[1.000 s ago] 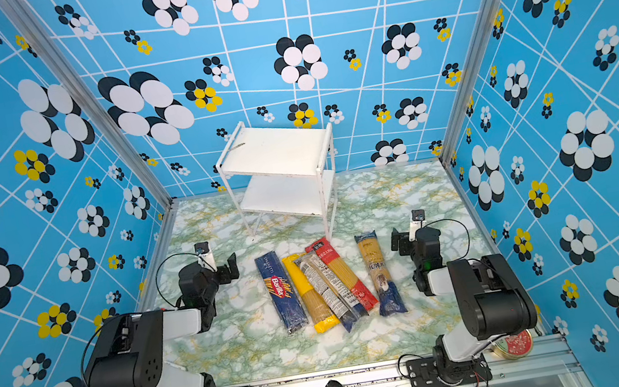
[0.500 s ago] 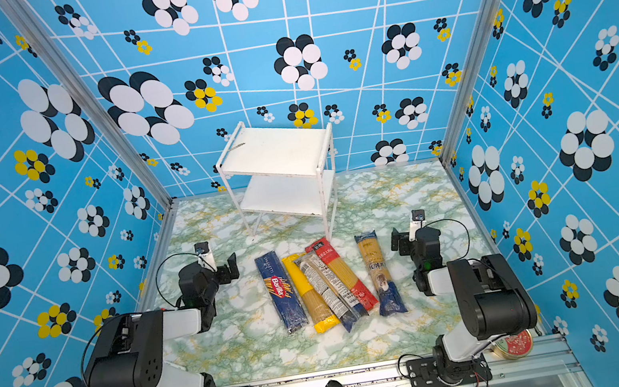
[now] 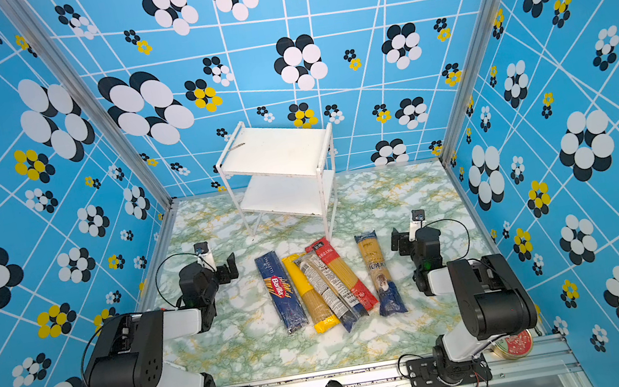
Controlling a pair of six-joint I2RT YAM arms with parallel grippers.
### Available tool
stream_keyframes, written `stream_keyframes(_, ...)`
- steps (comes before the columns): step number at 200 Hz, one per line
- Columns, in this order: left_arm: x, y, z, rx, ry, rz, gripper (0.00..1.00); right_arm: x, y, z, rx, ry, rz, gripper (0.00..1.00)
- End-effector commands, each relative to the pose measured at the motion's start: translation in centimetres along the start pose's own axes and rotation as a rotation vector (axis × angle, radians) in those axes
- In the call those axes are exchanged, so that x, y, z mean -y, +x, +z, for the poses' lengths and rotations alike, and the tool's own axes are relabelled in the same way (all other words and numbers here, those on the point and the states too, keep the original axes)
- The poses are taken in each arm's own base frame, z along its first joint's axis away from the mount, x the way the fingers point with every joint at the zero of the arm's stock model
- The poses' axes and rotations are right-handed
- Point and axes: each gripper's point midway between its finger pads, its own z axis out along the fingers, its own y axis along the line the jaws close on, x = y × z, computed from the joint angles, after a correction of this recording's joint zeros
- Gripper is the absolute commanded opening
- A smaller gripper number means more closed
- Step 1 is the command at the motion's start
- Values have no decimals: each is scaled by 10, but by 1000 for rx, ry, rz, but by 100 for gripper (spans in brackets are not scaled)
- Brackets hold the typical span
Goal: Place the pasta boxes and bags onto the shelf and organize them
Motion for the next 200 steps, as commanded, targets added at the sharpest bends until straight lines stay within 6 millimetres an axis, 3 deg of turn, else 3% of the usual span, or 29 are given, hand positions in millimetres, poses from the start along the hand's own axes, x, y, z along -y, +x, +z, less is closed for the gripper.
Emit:
stream_keyframes(1, -5, -2, 2, 10, -46, -5, 99, 1, -9, 2, 22, 0, 5, 99)
stream_keyframes(25, -4, -2, 2, 9, -38, -4, 99, 1, -10, 2, 23, 0, 5, 99)
stream_keyframes(63, 20, -3, -4, 35, 105, 49, 99, -7, -10, -1, 39, -48, -9, 99)
stream_keyframes(120, 21, -9, -12, 67, 108, 51, 99, -11, -10, -13, 99, -79, -18, 99)
stream_keyframes(153, 13, -28, -27, 78, 53, 41, 99, -7, -21, -17, 113, -57, -6, 99)
stream_keyframes(178, -1, -49, -44, 29, -51, -41, 99, -1, -34, -18, -4, -20, 18, 99)
stream_keyframes(200, -3, -63, -64, -26, -82, -138, 99, -12, -55, -27, -80, -78, 37, 99)
